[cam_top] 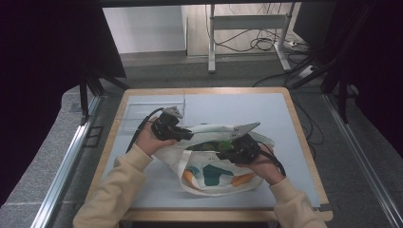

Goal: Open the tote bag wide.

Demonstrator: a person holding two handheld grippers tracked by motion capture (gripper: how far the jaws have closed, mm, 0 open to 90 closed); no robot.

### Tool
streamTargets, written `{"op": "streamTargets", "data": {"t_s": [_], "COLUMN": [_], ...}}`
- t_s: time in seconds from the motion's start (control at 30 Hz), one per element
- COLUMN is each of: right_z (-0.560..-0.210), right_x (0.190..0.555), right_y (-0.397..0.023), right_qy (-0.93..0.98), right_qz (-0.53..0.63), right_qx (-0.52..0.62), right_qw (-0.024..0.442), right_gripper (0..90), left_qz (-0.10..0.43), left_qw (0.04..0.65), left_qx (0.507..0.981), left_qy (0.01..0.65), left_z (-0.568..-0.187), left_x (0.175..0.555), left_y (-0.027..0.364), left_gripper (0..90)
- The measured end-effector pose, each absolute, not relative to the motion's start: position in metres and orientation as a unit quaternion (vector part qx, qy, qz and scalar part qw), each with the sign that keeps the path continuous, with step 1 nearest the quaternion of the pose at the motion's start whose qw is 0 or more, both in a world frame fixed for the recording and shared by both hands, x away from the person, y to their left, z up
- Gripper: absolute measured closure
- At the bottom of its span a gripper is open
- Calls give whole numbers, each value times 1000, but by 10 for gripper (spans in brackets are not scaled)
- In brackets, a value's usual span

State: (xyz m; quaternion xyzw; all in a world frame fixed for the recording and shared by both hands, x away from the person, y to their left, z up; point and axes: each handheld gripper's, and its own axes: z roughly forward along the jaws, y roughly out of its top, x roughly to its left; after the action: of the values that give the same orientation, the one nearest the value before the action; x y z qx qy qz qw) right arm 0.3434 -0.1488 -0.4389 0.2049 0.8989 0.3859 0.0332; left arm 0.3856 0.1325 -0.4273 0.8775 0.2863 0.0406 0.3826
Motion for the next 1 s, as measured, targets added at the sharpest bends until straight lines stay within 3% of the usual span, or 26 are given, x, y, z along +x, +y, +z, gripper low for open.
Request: {"op": "streamTargets", "data": {"t_s": [1.0], "right_z": [-452], "right_x": [313], "right_y": [-158], "right_qy": [903], "right_qz": [382], "right_qx": [195], "right_qw": [6], "right_gripper": [862], "left_qz": [61], "left_qw": [375], "left_qx": [869], "left_qy": [318], "left_z": [-419], "left_x": [406], "left_y": [139], "left_gripper": [809]}}
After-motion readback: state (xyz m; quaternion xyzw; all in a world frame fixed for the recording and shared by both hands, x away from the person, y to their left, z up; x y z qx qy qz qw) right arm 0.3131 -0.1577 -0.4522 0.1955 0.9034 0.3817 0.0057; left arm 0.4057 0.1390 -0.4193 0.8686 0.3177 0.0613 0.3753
